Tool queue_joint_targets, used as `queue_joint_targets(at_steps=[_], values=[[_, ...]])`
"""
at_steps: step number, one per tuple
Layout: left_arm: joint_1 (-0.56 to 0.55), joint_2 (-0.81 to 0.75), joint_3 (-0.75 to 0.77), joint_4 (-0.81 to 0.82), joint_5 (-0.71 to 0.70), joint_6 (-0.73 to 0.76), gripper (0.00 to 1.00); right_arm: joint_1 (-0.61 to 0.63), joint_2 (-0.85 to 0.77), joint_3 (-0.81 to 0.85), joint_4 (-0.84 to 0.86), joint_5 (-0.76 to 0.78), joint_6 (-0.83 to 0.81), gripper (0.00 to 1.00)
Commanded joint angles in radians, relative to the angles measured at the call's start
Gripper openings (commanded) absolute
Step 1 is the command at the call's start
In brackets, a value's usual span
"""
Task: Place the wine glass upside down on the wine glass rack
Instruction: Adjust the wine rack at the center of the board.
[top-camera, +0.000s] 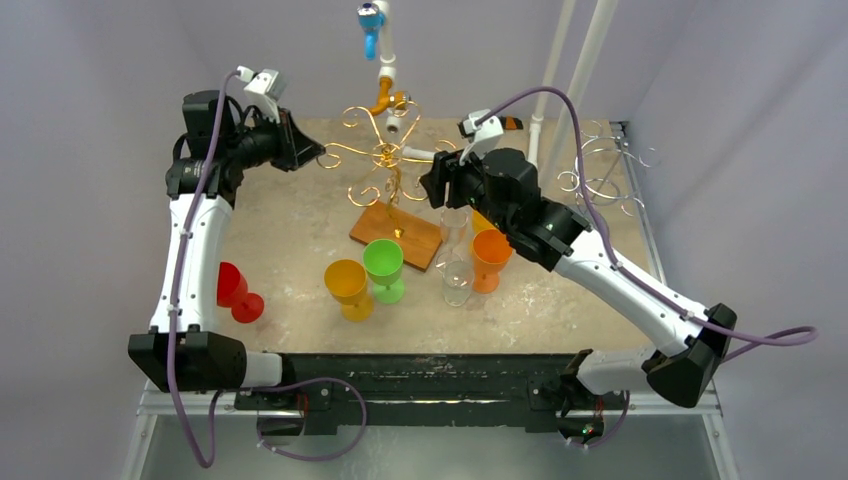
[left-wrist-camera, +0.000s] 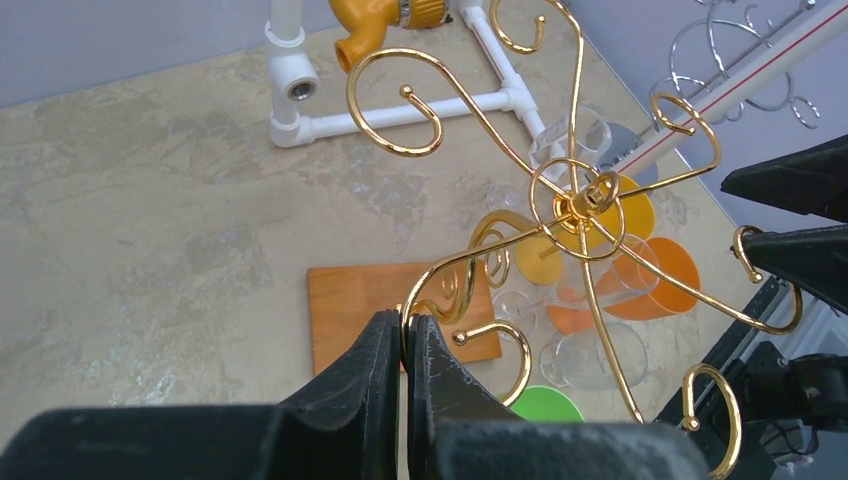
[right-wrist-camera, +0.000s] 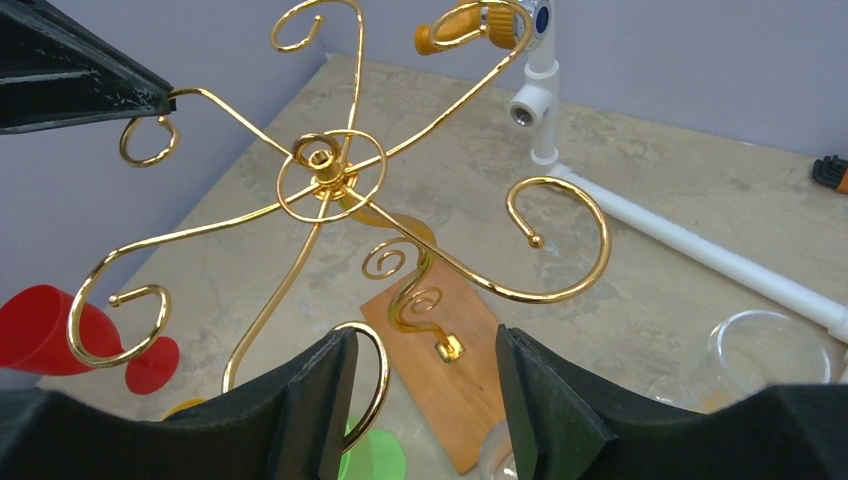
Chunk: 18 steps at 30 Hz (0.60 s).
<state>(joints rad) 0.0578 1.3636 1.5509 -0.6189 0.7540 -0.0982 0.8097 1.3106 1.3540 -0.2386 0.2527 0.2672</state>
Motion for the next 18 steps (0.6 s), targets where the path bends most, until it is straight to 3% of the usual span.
queue_joint_targets(at_steps=[1, 6, 13, 18], values=[[0.001, -0.059, 0.042, -0.018, -0.046, -0.030, 0.00, 0.002, 0.037, 0.042, 0.041, -0.020, -0.011, 0.61], [0.001, -0.098, 0.036, 0.002, -0.130, -0.031, 0.00, 0.002, 0.077, 0.056, 0.048, -0.022, -0.013, 0.58], [0.001, -0.110, 0.020, 0.049, -0.131, -0.058, 0.00, 0.002, 0.119, 0.070, 0.054, -0.022, -0.014, 0.57], [0.001, -0.101, -0.001, 0.052, -0.151, -0.056, 0.00, 0.002, 0.128, 0.095, 0.036, 0.004, -0.020, 0.60]])
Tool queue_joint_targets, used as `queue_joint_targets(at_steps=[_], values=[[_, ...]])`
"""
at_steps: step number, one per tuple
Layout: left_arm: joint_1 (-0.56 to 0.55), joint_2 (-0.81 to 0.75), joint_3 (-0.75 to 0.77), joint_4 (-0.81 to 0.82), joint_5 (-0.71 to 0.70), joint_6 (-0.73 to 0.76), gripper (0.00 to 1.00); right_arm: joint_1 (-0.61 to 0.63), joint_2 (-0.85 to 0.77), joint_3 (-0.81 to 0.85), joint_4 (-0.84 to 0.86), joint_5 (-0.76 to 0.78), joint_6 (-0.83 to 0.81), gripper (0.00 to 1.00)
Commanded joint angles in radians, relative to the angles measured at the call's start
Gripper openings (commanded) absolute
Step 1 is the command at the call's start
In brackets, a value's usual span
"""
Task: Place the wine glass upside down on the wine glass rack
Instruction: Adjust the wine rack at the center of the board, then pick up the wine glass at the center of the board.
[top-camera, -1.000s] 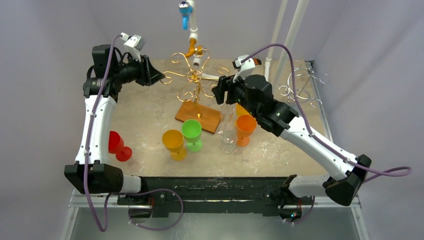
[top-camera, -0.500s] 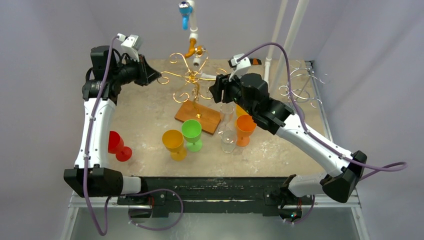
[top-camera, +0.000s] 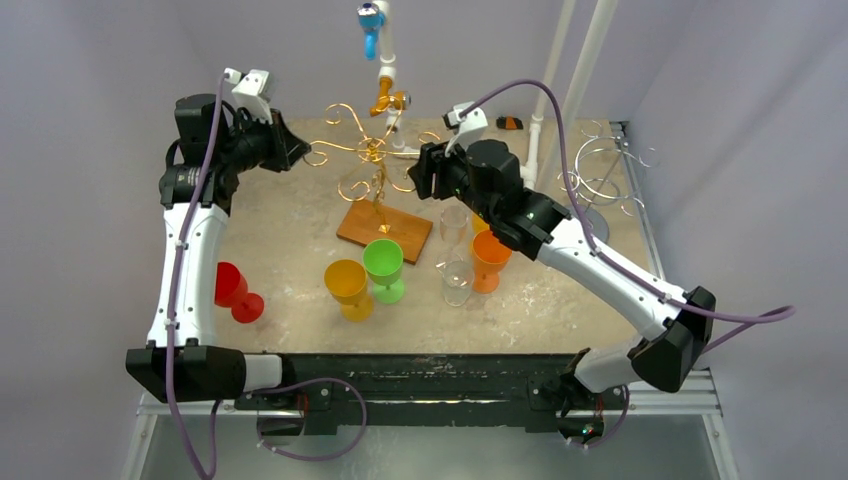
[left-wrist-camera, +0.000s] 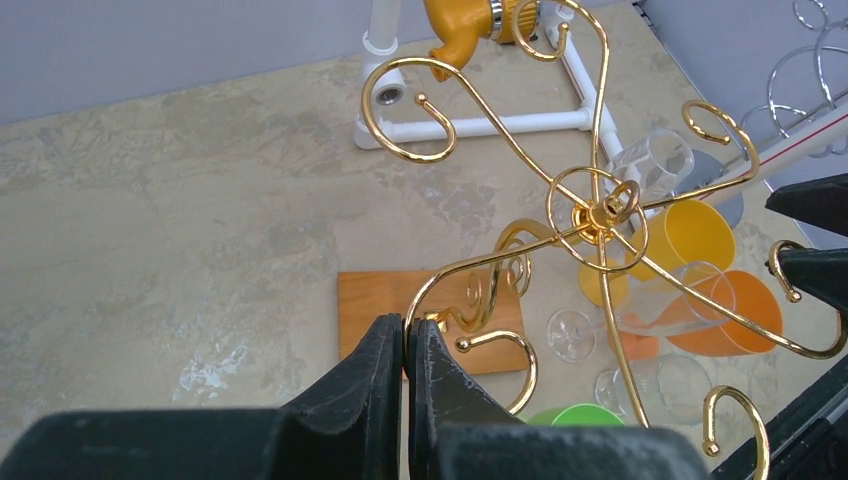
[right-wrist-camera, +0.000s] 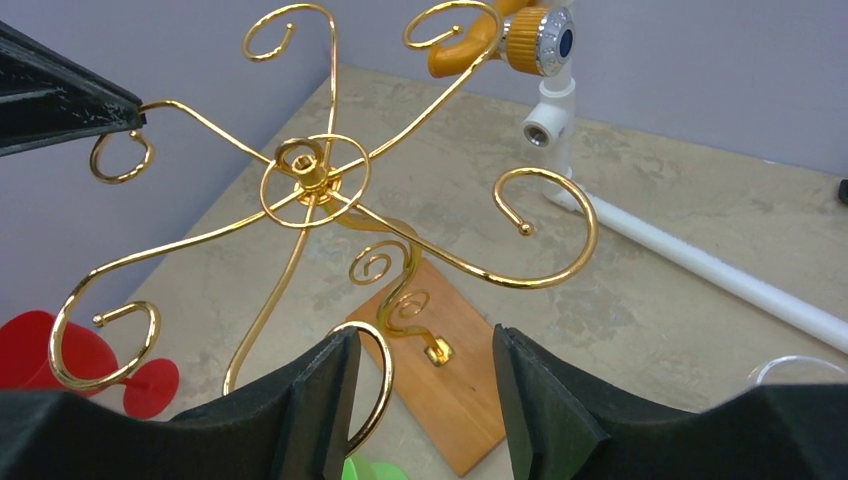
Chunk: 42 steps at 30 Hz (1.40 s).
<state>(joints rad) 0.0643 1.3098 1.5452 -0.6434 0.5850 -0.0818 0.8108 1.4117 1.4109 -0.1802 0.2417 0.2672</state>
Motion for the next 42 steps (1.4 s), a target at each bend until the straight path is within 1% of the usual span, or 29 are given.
queue_joint_targets(at_steps=[1, 3, 4, 5, 6, 7, 8, 10, 13, 16, 19, 22, 26, 30, 32, 36, 38, 42], values=[[-0.006, -0.050, -0.002, 0.072, 0.010, -0.065, 0.06, 0.000, 0.025, 0.043, -0.026, 0.018, -0.021, 0.63], [-0.005, -0.054, -0.006, 0.055, -0.007, -0.052, 0.29, 0.000, 0.010, 0.046, -0.035, 0.026, -0.024, 0.69], [-0.005, -0.056, -0.007, 0.043, -0.014, -0.044, 0.36, 0.001, -0.001, 0.047, -0.041, 0.031, -0.025, 0.71], [-0.006, -0.058, -0.001, 0.027, -0.021, -0.037, 0.47, 0.001, -0.019, 0.046, -0.046, 0.034, -0.025, 0.73], [-0.005, -0.058, 0.007, 0.012, -0.022, -0.028, 0.63, 0.001, -0.033, 0.044, -0.053, 0.036, -0.026, 0.75], [-0.005, -0.057, 0.018, -0.006, -0.021, -0.016, 0.75, 0.001, -0.047, 0.045, -0.061, 0.036, -0.029, 0.78], [-0.005, -0.055, 0.030, -0.021, -0.022, -0.004, 0.81, 0.001, -0.061, 0.046, -0.069, 0.038, -0.029, 0.80], [-0.004, -0.052, 0.055, -0.049, -0.036, 0.007, 0.86, 0.001, -0.089, 0.046, -0.086, 0.038, -0.033, 0.84], [-0.004, -0.043, 0.103, -0.080, -0.067, 0.010, 0.98, 0.001, -0.130, 0.043, -0.119, 0.064, -0.039, 0.88], [-0.003, -0.042, 0.143, -0.101, -0.084, 0.010, 1.00, -0.001, -0.174, 0.034, -0.162, 0.088, -0.039, 0.92], [-0.003, -0.037, 0.174, -0.113, -0.086, 0.008, 1.00, -0.001, -0.213, 0.016, -0.212, 0.096, -0.033, 0.92], [-0.003, -0.021, 0.220, -0.165, -0.089, 0.018, 1.00, 0.000, -0.253, -0.034, -0.274, 0.099, -0.017, 0.87], [-0.002, -0.006, 0.255, -0.221, -0.078, 0.045, 1.00, 0.012, -0.264, -0.136, -0.345, 0.018, 0.045, 0.79], [-0.003, -0.009, 0.243, -0.233, -0.054, 0.059, 1.00, 0.052, -0.261, -0.210, -0.340, 0.024, 0.076, 0.77], [-0.003, -0.011, 0.239, -0.232, -0.049, 0.057, 1.00, 0.057, -0.250, -0.200, -0.339, 0.034, 0.077, 0.76], [-0.003, -0.017, 0.230, -0.234, -0.030, 0.061, 1.00, 0.056, -0.193, -0.117, -0.354, 0.064, 0.073, 0.75], [-0.003, -0.020, 0.226, -0.240, -0.025, 0.070, 1.00, 0.056, -0.154, -0.073, -0.375, 0.049, 0.068, 0.71], [-0.003, -0.036, 0.212, -0.243, -0.024, 0.077, 1.00, 0.051, -0.106, -0.021, -0.403, 0.109, 0.035, 0.67]])
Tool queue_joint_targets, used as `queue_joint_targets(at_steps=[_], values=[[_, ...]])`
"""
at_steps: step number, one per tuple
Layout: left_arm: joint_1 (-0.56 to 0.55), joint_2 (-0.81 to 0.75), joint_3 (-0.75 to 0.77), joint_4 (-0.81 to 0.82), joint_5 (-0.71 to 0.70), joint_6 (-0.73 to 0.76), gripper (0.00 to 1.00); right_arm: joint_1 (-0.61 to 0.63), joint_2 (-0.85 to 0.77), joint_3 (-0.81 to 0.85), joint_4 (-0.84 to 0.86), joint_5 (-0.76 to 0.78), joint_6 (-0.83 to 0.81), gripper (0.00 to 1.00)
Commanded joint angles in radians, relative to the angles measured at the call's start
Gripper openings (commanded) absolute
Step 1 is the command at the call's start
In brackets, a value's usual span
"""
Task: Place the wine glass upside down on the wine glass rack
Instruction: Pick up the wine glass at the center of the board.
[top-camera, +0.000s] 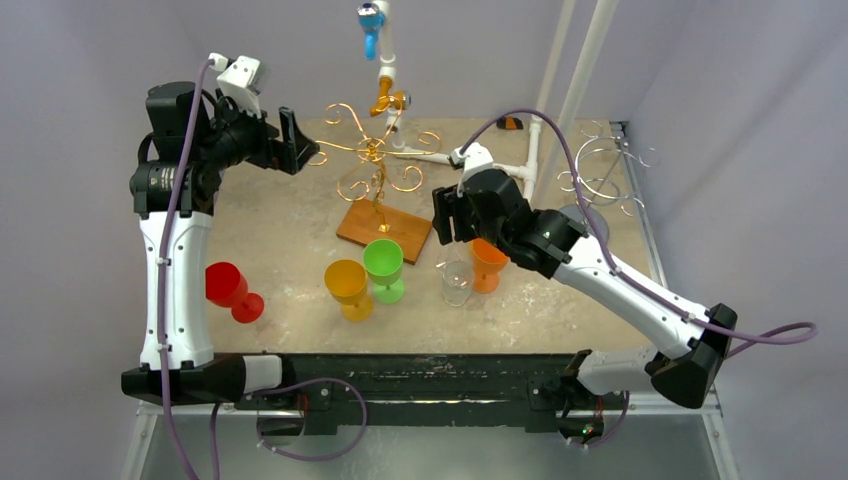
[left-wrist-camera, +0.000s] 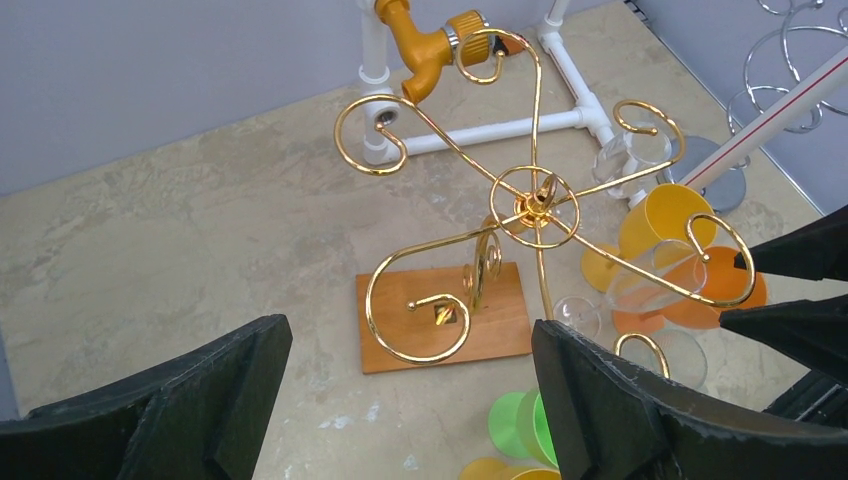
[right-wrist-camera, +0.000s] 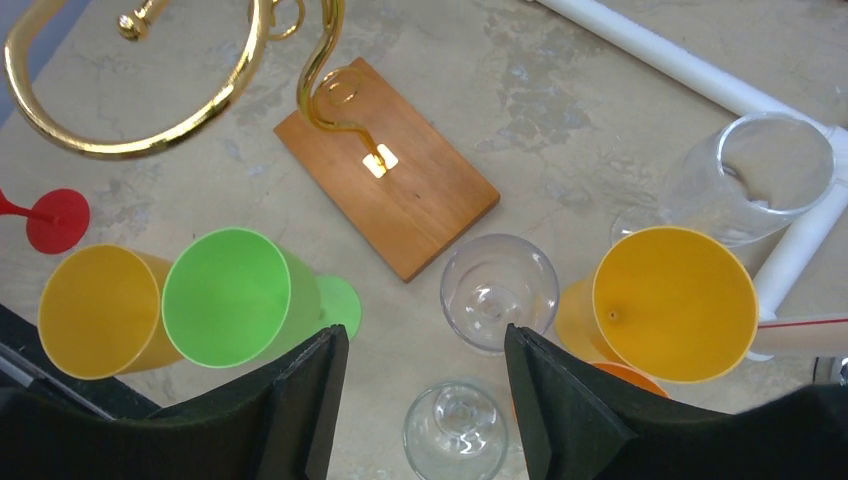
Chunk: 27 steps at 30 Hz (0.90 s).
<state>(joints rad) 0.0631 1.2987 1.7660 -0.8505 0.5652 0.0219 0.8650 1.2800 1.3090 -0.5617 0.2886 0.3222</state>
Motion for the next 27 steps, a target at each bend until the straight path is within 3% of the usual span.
queue_joint_targets(at_steps=[1, 6, 14, 27], values=[[-0.002, -0.028, -0.013, -0.037, 0.000, -0.027, 1.00, -0.010, 0.037, 0.093, -0.033, 0.069, -0.028, 0.66], [-0.002, -0.029, -0.010, -0.037, 0.011, 0.005, 1.00, -0.055, 0.057, 0.106, -0.061, 0.087, -0.050, 0.60], [-0.002, -0.024, -0.010, -0.031, 0.018, 0.004, 1.00, -0.146, 0.018, -0.007, 0.002, 0.018, -0.057, 0.47], [-0.001, -0.025, -0.003, -0.030, 0.018, 0.000, 1.00, -0.167, 0.123, -0.001, 0.054, -0.017, -0.074, 0.47]])
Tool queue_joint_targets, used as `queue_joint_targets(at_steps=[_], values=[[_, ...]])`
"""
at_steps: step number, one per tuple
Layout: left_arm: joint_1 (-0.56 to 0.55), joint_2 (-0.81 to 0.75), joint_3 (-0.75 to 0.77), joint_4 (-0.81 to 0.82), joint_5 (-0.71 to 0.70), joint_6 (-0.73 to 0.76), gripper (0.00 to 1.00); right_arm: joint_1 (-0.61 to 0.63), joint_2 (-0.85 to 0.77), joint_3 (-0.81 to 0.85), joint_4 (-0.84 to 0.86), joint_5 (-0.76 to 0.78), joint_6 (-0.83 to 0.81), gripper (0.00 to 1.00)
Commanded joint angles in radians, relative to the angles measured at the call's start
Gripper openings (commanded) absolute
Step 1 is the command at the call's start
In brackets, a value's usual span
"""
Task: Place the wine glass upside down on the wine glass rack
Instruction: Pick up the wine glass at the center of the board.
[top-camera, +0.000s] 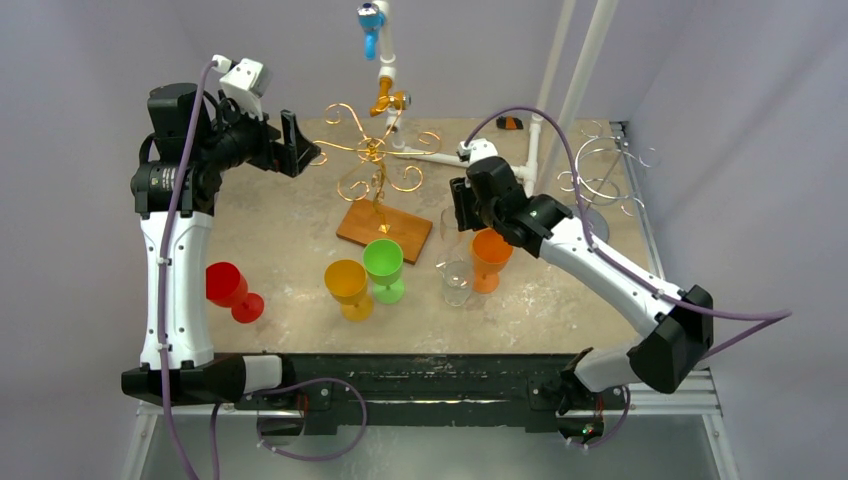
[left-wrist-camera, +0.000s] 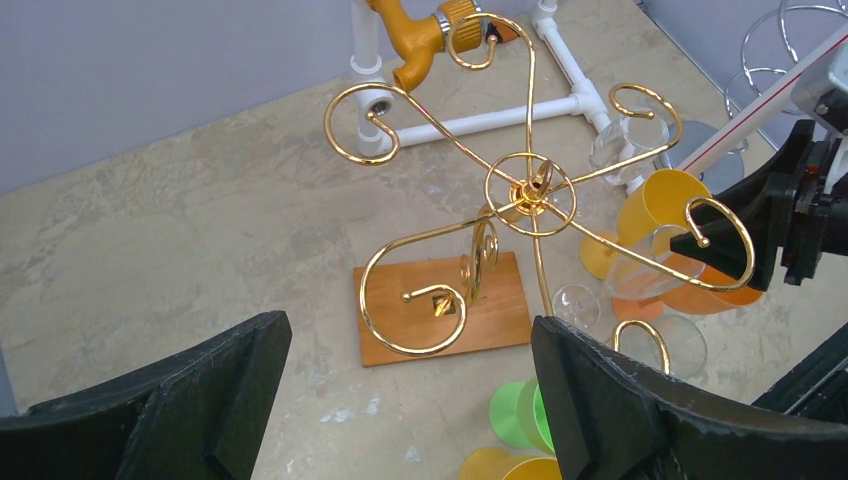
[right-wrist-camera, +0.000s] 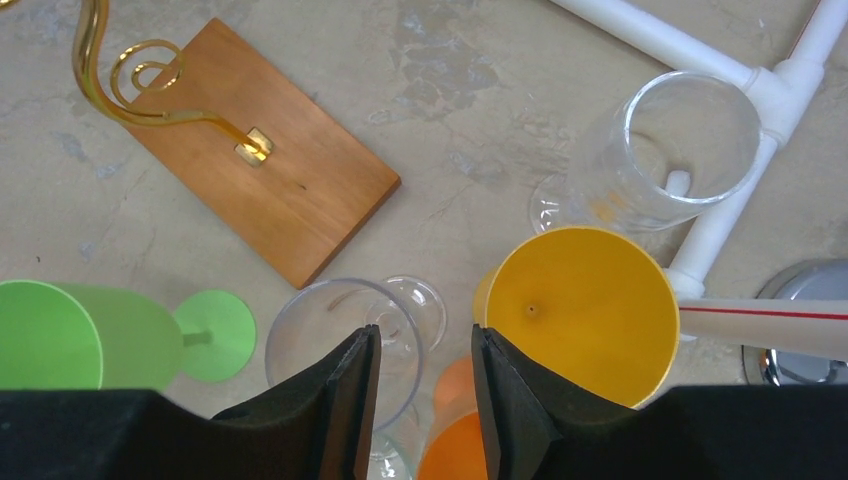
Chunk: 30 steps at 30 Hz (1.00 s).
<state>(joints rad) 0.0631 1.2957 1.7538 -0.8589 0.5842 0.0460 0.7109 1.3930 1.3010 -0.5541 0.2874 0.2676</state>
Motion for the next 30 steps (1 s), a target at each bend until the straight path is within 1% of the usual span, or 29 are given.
queue_joint_targets(at_steps=[1, 4, 7, 11, 14, 17, 20, 25, 30], values=[[-0.002, -0.022, 0.012, -0.022, 0.000, -0.024, 1.00, -0.016, 0.014, 0.002, 0.052, -0.015, -0.020, 0.47], [-0.001, -0.024, 0.018, -0.022, 0.006, -0.026, 1.00, -0.022, 0.028, -0.012, 0.070, -0.018, -0.023, 0.45], [-0.002, -0.024, 0.027, -0.026, 0.016, -0.029, 1.00, -0.024, 0.044, -0.022, 0.082, -0.028, -0.022, 0.38], [-0.002, -0.023, 0.045, -0.029, 0.038, -0.036, 1.00, -0.023, 0.056, -0.021, 0.079, -0.039, -0.019, 0.16], [-0.001, -0.020, 0.062, -0.033, 0.062, -0.038, 1.00, -0.024, 0.030, 0.001, 0.066, -0.029, -0.018, 0.01], [-0.001, -0.013, 0.082, -0.042, 0.082, -0.038, 1.00, -0.024, -0.015, 0.040, 0.047, -0.010, -0.023, 0.00], [-0.001, -0.009, 0.094, -0.048, 0.104, -0.069, 1.00, -0.024, -0.060, 0.097, 0.012, -0.008, -0.025, 0.00], [-0.002, -0.007, 0.084, -0.046, 0.155, -0.071, 1.00, -0.023, -0.135, 0.180, -0.030, -0.023, -0.022, 0.00], [-0.002, -0.007, 0.058, -0.022, 0.206, -0.091, 1.00, -0.024, -0.170, 0.265, -0.084, -0.025, -0.024, 0.00]])
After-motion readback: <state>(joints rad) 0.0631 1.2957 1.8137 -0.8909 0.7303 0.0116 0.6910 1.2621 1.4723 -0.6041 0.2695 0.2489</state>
